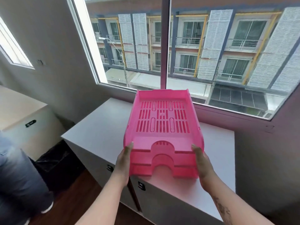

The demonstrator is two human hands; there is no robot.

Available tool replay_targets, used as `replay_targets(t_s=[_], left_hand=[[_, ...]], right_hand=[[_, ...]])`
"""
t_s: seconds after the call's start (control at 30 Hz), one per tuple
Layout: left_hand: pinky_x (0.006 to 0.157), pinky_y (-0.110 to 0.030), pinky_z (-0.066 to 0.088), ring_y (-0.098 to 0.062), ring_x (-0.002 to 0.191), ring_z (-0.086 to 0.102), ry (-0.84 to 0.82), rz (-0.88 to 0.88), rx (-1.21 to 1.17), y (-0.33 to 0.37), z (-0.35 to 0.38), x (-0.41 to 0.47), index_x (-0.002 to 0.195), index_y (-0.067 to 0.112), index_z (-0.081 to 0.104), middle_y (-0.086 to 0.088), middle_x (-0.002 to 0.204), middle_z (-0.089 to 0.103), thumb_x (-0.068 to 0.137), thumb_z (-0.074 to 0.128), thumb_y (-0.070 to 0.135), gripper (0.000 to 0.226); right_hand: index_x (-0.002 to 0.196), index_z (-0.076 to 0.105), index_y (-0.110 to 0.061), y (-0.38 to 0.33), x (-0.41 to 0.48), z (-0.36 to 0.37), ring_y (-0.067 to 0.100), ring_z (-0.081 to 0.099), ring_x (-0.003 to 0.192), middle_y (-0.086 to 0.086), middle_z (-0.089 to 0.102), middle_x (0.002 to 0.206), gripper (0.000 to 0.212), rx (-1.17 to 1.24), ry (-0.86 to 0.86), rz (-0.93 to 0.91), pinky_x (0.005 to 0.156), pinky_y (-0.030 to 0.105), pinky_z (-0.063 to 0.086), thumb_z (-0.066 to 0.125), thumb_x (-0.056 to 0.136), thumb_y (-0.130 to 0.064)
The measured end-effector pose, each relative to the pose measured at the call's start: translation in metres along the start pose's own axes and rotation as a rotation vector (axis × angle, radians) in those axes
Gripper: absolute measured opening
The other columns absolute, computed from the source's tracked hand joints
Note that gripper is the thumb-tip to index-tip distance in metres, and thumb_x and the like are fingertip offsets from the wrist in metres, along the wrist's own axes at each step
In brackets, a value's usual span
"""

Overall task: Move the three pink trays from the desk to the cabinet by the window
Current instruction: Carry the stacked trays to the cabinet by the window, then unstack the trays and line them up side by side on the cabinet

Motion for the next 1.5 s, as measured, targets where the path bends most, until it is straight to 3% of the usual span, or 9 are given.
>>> replay_targets(t_s=[0.23, 0.37, 0.63, 0.8, 0.97, 1.1, 1.2, 1.37, 1.5], left_hand=[[0.065, -0.036, 0.059, -0.022, 0.084, 0.069, 0.189, 0.152, 0.214, 0.055, 0.011, 0.002, 0.113, 0.023, 0.059, -0.008, 0.099, 0.069, 0.095, 0.051, 0.036, 0.023], [0.056, -0.030, 0.054, -0.019, 0.073, 0.061, 0.203, 0.200, 0.428, 0.077, 0.013, 0.007, 0.103, 0.017, 0.064, -0.006, 0.089, 0.066, 0.096, 0.041, 0.015, 0.024], [0.045, -0.010, 0.046, -0.011, 0.072, 0.062, 0.252, 0.361, 0.438, 0.111, -0.038, 0.009, 0.107, 0.026, 0.058, 0.002, 0.087, 0.066, 0.097, 0.037, 0.005, 0.031], [0.064, -0.030, 0.045, -0.020, 0.075, 0.060, 0.302, 0.374, 0.462, 0.133, -0.120, 0.037, 0.082, 0.039, 0.061, -0.009, 0.090, 0.067, 0.093, 0.040, 0.009, 0.038], [0.069, -0.036, 0.051, -0.024, 0.080, 0.064, 0.312, 0.351, 0.477, 0.143, -0.220, 0.098, 0.090, 0.037, 0.061, -0.003, 0.089, 0.067, 0.094, 0.041, 0.009, 0.035], [0.083, -0.042, 0.053, -0.028, 0.091, 0.065, 0.317, 0.304, 0.479, 0.140, -0.285, 0.155, 0.103, 0.032, 0.059, -0.005, 0.098, 0.069, 0.094, 0.043, 0.009, 0.029], [0.096, -0.044, 0.051, -0.026, 0.103, 0.065, 0.278, 0.256, 0.465, 0.129, -0.318, 0.195, 0.118, 0.023, 0.065, -0.010, 0.112, 0.070, 0.094, 0.047, 0.010, 0.032], [0.089, -0.028, 0.046, -0.016, 0.106, 0.061, 0.197, 0.170, 0.418, 0.113, -0.336, 0.238, 0.130, 0.019, 0.059, 0.003, 0.114, 0.066, 0.098, 0.047, 0.011, 0.035], [0.093, -0.031, 0.047, -0.015, 0.107, 0.061, 0.184, 0.146, 0.433, 0.096, -0.348, 0.260, 0.128, 0.019, 0.060, 0.004, 0.112, 0.066, 0.098, 0.048, 0.011, 0.034]], right_hand=[[0.147, 0.036, -0.029, -0.064, 0.018, -0.012, 0.029, 0.053, 0.130, 0.000, 0.052, 0.145, 0.084, -0.232, 0.005, -0.170, 0.101, 0.059, 0.047, 0.065, 0.078, -0.067], [0.129, 0.050, -0.023, -0.100, 0.015, 0.000, 0.021, 0.068, 0.091, -0.004, 0.068, 0.104, 0.035, -0.445, -0.031, -0.177, 0.079, 0.043, 0.059, 0.049, 0.095, -0.013], [0.142, 0.046, -0.024, -0.108, 0.002, 0.048, 0.027, 0.063, 0.065, -0.004, 0.068, 0.093, 0.055, -0.485, 0.046, -0.380, 0.049, 0.036, 0.050, 0.037, 0.093, 0.000], [0.154, 0.029, -0.016, -0.100, 0.014, 0.139, 0.025, 0.055, 0.064, 0.003, 0.066, 0.097, 0.062, -0.373, 0.063, -0.404, 0.058, 0.050, 0.054, 0.039, 0.095, 0.001], [0.156, 0.020, -0.017, -0.076, 0.040, 0.253, 0.017, 0.036, 0.052, 0.034, 0.059, 0.119, 0.065, -0.318, 0.085, -0.376, 0.045, 0.035, 0.033, 0.038, 0.097, 0.002], [0.156, 0.021, -0.018, -0.049, 0.067, 0.329, 0.020, 0.041, 0.052, 0.029, 0.062, 0.105, 0.066, -0.354, 0.134, -0.367, 0.046, 0.039, 0.040, 0.037, 0.095, 0.002], [0.156, 0.024, -0.018, -0.032, 0.083, 0.362, 0.024, 0.061, 0.073, 0.015, 0.061, 0.129, 0.064, -0.394, 0.185, -0.324, 0.066, 0.048, 0.055, 0.035, 0.096, 0.000], [0.155, 0.026, -0.018, -0.003, 0.101, 0.392, 0.032, 0.056, 0.117, 0.012, 0.052, 0.145, 0.066, -0.423, 0.251, -0.214, 0.089, 0.033, 0.046, 0.033, 0.093, 0.003], [0.156, 0.024, -0.020, 0.015, 0.112, 0.405, 0.024, 0.057, 0.112, 0.004, 0.049, 0.148, 0.066, -0.444, 0.263, -0.170, 0.078, 0.022, 0.046, 0.034, 0.094, 0.003]])
Point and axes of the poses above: each hand's wrist, its own x-axis towards the middle knuckle, its own z-axis out of the palm, y = z × x, the point moved 2 cm from there along x, towards the middle knuckle
